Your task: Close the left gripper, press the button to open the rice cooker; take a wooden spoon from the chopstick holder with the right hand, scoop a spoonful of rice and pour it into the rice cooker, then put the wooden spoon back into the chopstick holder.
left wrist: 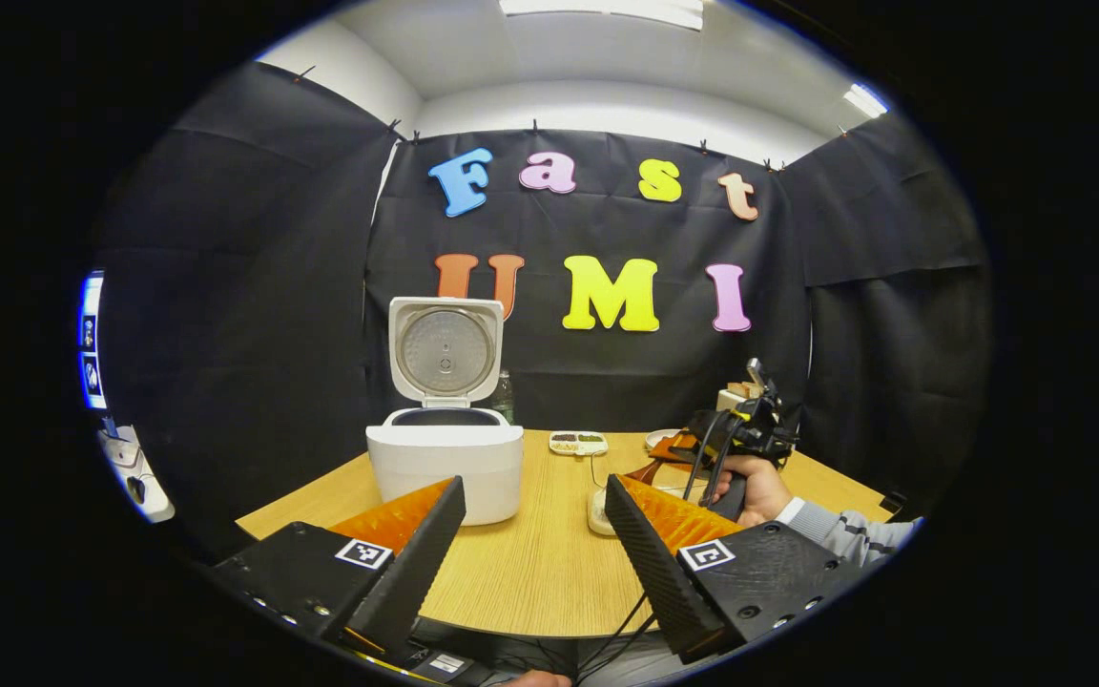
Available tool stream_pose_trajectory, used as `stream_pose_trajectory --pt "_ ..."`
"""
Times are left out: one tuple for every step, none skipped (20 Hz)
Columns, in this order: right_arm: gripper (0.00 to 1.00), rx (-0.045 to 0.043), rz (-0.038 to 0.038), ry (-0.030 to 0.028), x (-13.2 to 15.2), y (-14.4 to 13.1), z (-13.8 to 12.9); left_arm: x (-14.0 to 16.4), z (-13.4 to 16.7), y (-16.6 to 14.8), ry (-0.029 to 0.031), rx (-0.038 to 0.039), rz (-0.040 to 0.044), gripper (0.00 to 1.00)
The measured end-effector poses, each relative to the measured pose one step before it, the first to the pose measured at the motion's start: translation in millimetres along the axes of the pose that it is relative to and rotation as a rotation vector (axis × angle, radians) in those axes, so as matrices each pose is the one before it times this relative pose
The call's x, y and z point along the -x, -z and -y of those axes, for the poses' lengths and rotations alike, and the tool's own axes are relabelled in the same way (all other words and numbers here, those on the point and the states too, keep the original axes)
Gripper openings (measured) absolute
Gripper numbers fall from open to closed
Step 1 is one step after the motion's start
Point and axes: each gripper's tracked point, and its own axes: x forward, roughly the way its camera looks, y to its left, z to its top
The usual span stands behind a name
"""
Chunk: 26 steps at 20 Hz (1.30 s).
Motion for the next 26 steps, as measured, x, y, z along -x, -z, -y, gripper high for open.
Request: stream_pose_trajectory --pt "0.11 -0.03680 0.01510 -0.00382 4.05 -4.07 3.85 0.33 -0.71 -0.35 0.00009 -0.00109 -0.00278 0.94" --pt "0.11 -0.03968 0.01652 -0.00498 3.33 -5.54 2.90 -0.31 -0.22 0.81 0.00060 -0.00053 -0.00100 0.94" --pt "0.11 -0.03106 0.01488 -0.01158 3.62 -6.97 1.31 -0.87 0.16 0.29 -0.00146 0.00056 -0.00197 0.94" --pt "0.11 -0.02116 0.00939 -0.00477 1.82 -3.97 3.22 -0.95 -1.11 0.88 -0.00170 -0.00069 -0.00165 0.94" --pt "0.11 -0.02444 0.00940 -0.00342 2.84 -4.95 1.17 0.28 0.88 0.33 0.00007 -0.00366 -0.00168 0.94" --pt "0.11 -0.02903 0.01027 -0.00252 2.32 -4.21 1.91 -1.40 -0.50 -0.63 -0.00207 -0.00370 0.00010 0.94" --pt "0.11 -0.04094 0.01103 -0.01272 2.93 -5.26 -1.35 -0.63 -0.58 -0.08 -0.00304 -0.00188 0.00158 0.94" --pt "0.11 -0.05376 0.00557 -0.02041 2.02 -4.15 -3.46 -0.76 -0.69 0.45 -0.00116 -0.00023 -0.00059 0.94" --pt "0.11 -0.06543 -0.00210 -0.02506 3.95 -2.49 -4.65 -0.45 -1.91 1.47 -0.00148 0.00076 -0.00043 0.94" --pt "0.11 -0.07827 0.00724 -0.02999 3.02 -4.75 -4.79 -1.84 -0.49 -0.01 -0.00216 0.00112 0.00010 0.94" --pt "0.10 -0.08055 0.00625 -0.02821 1.79 -4.36 -4.40 -1.41 0.12 0.15 -0.00310 0.00188 0.00061 0.94" --pt "0.10 -0.07007 0.00255 -0.02580 0.92 -2.35 -4.64 -1.84 -0.37 0.94 -0.00057 0.00158 0.00038 0.94" --pt "0.11 -0.04697 -0.00551 -0.01861 1.52 -0.31 -6.02 -1.29 1.33 0.61 0.00256 -0.00223 0.00136 0.94" --pt "0.10 -0.02327 -0.01153 -0.00702 -0.84 2.56 -5.12 -1.45 1.95 0.47 0.00301 -0.00575 0.00156 0.94" --pt "0.10 0.00425 -0.01221 -0.00181 -2.89 4.14 -6.34 0.76 -0.10 2.40 0.00118 -0.00857 -0.00273 0.94" --pt "0.10 0.02429 -0.01528 -0.00493 -4.63 6.12 -9.17 -1.19 -0.59 1.15 -0.00204 -0.01202 -0.00048 0.94" --pt "0.10 0.02277 -0.00979 -0.01811 -3.81 4.64 -14.15 -1.69 -1.32 1.37 -0.00398 -0.01177 0.00066 0.94" --pt "0.11 0.02378 -0.01760 -0.01355 -5.01 6.71 -13.80 -2.17 -1.43 1.89 -0.00353 -0.01055 -0.00428 0.94" --pt "0.11 0.01442 -0.01361 -0.01819 -4.84 6.80 -15.81 -1.45 -1.75 1.39 -0.00446 -0.00774 -0.00211 0.94" --pt "0.10 0.02356 -0.01701 -0.01524 -6.81 8.11 -16.71 -0.04 -3.60 -0.52 -0.00554 -0.00121 0.00503 0.94" --pt "0.10 0.02709 -0.02084 -0.01705 -6.82 8.93 -17.58 0.65 -4.19 -1.27 -0.00341 0.00554 0.00451 0.94" --pt "0.10 0.03353 -0.01767 -0.01407 -10.57 7.81 -17.18 -0.63 -2.41 -0.47 -0.00622 0.01188 0.00206 0.95" --pt "0.10 0.04042 -0.01338 -0.00983 -11.65 8.18 -16.69 0.84 -3.89 -0.45 -0.00613 0.00761 0.00580 0.94" --pt "0.10 0.03930 -0.01333 -0.00195 -15.50 7.23 -14.97 -0.75 -1.36 -1.77 -0.00121 -0.00030 0.01117 0.94" --pt "0.10 0.04093 -0.01598 0.00249 -16.69 8.75 -12.60 -0.38 -3.33 -0.89 -0.00511 -0.00131 0.00681 0.95" --pt "0.10 0.03908 -0.01564 0.00617 -19.76 9.85 -11.29 -0.87 -3.88 1.50 -0.01014 -0.00129 -0.00003 0.94"
